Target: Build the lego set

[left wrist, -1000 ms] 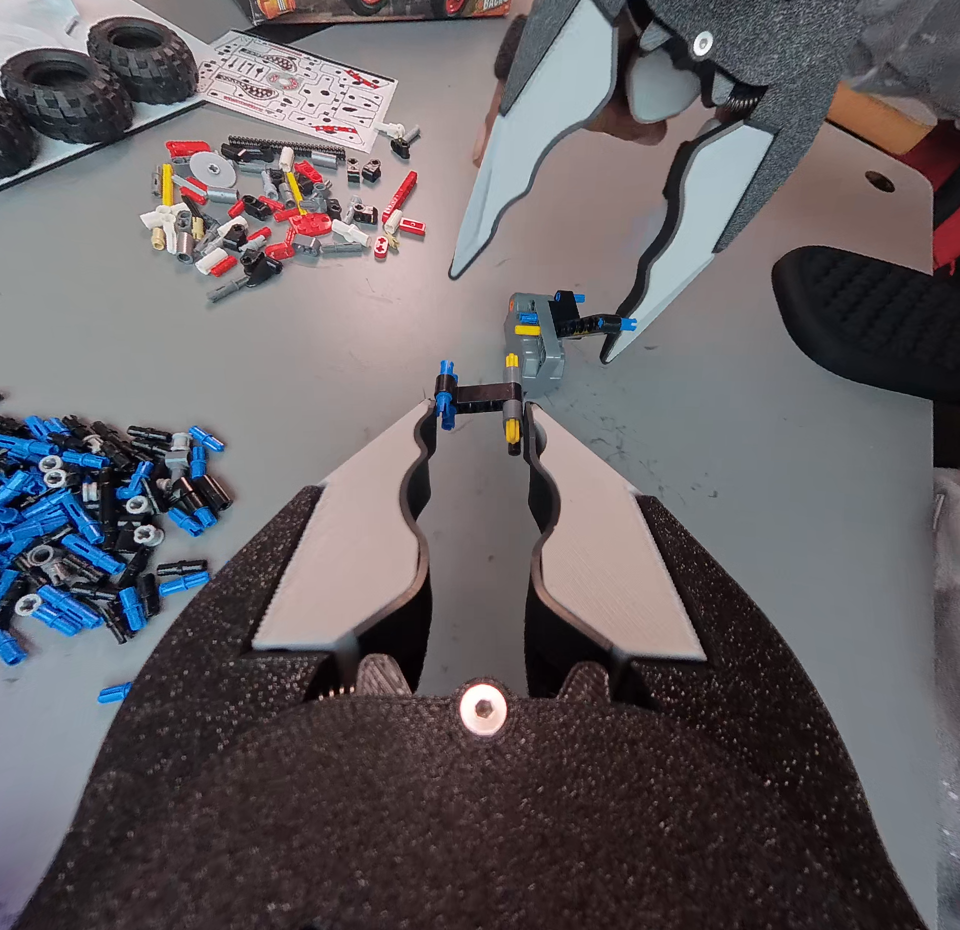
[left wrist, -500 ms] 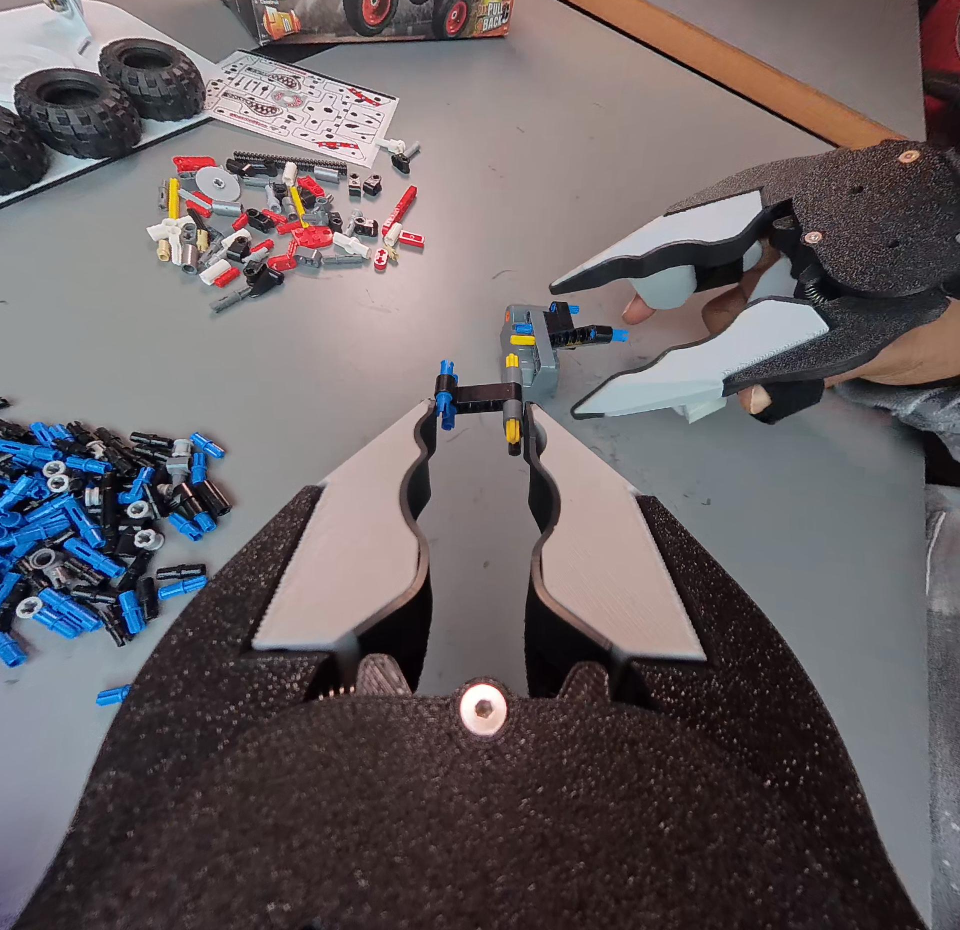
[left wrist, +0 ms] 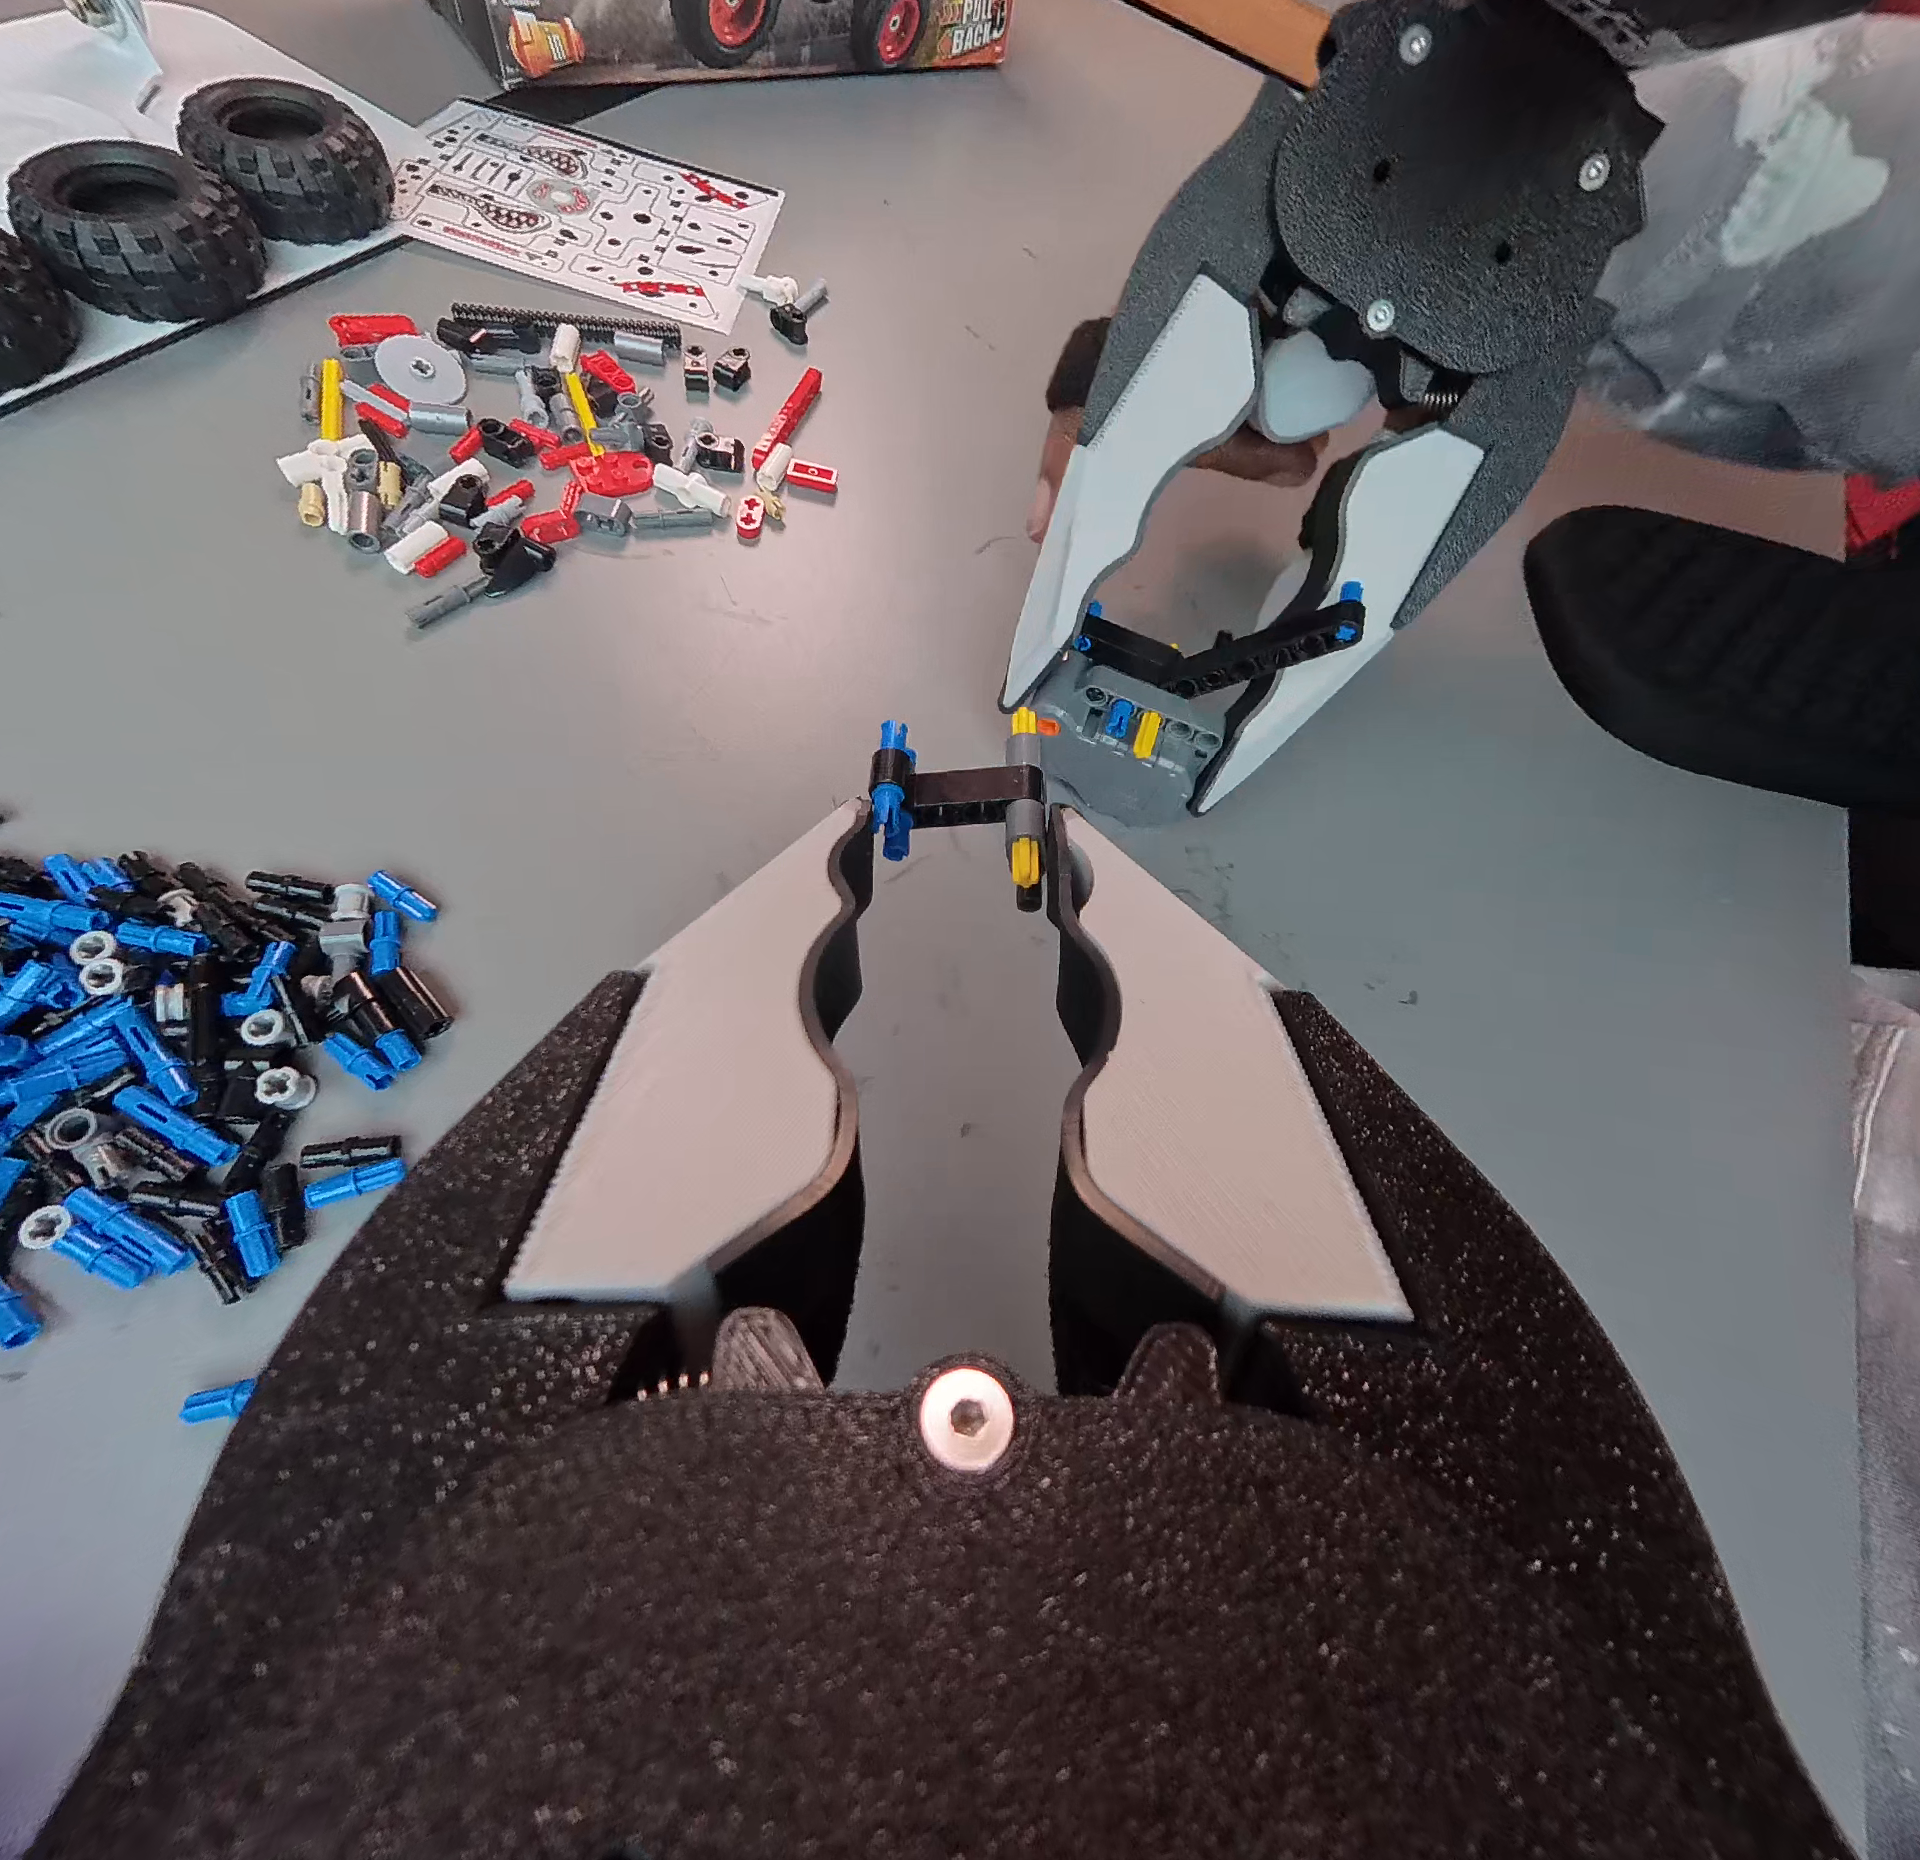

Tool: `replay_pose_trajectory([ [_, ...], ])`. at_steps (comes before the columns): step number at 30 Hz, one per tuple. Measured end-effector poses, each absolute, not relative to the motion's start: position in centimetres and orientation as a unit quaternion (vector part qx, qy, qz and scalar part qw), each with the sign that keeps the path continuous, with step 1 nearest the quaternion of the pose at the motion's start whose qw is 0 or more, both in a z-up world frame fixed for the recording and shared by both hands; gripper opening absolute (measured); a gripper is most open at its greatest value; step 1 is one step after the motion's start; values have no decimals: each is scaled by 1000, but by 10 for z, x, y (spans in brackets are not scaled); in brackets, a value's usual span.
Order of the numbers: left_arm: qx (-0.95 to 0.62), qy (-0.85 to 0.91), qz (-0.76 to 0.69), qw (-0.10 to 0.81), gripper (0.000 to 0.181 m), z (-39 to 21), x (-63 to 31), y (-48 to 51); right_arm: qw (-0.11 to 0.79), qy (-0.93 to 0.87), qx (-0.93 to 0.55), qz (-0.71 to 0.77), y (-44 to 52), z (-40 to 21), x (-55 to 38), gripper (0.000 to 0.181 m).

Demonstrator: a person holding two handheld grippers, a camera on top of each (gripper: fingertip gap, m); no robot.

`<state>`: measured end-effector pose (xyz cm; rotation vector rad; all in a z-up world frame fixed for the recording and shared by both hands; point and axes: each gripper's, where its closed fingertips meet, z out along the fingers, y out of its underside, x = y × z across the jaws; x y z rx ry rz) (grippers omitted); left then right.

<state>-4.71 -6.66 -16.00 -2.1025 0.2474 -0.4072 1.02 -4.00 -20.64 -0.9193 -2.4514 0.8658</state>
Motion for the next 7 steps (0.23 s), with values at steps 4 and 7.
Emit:
replay_pose_trajectory([
  [4, -863, 98, -166, 467, 33, -166, -49, -66, 141, -919, -234, 283, -38, -208, 9, 56],
  [7, -863, 89, -170, 467, 33, -168, -52, -64, 144, -923, -241, 261, -34, -204, 7, 83],
])
